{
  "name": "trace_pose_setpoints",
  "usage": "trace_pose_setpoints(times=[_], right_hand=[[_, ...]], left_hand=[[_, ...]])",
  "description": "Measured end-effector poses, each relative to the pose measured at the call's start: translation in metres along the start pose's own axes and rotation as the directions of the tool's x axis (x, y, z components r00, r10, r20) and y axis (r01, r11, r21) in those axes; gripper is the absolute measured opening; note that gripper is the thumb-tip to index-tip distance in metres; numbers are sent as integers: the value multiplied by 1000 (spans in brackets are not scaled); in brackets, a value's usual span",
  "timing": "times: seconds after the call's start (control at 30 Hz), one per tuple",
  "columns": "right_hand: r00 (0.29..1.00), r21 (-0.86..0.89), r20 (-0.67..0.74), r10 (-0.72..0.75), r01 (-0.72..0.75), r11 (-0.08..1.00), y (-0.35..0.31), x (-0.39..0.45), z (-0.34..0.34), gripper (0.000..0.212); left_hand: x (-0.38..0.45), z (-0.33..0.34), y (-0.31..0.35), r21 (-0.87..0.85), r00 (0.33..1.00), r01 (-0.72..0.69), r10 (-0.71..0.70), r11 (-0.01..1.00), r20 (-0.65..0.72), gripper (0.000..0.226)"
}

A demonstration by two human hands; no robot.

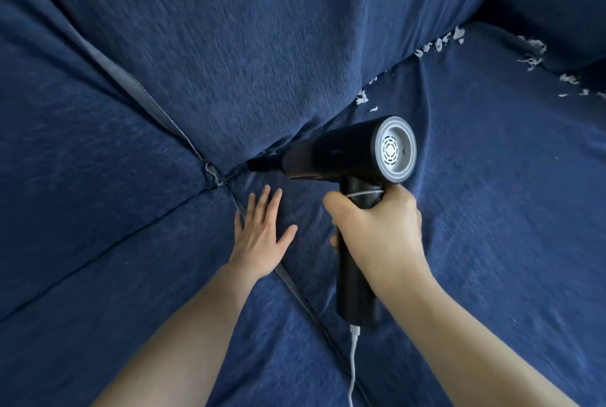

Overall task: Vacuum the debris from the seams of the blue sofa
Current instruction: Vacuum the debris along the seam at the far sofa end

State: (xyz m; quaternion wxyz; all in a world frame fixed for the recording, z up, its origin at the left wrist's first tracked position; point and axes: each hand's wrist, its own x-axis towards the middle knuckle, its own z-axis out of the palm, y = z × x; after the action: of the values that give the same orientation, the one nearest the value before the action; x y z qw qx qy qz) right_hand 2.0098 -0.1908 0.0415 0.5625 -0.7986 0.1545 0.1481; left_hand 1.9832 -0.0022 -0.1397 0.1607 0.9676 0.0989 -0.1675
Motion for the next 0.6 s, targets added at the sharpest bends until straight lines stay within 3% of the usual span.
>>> trace_pose_setpoints(times=[0.43,0.6], right_hand=[[988,51,23,152,-153,987,-3,5,2,19],[988,59,-12,156,-155,986,-9,7,-17,21]], left_hand=[[-6,5,-5,121,998,-58,60,991,-7,78],[19,-11,-1,45,958,-91,100,995,-268,48]])
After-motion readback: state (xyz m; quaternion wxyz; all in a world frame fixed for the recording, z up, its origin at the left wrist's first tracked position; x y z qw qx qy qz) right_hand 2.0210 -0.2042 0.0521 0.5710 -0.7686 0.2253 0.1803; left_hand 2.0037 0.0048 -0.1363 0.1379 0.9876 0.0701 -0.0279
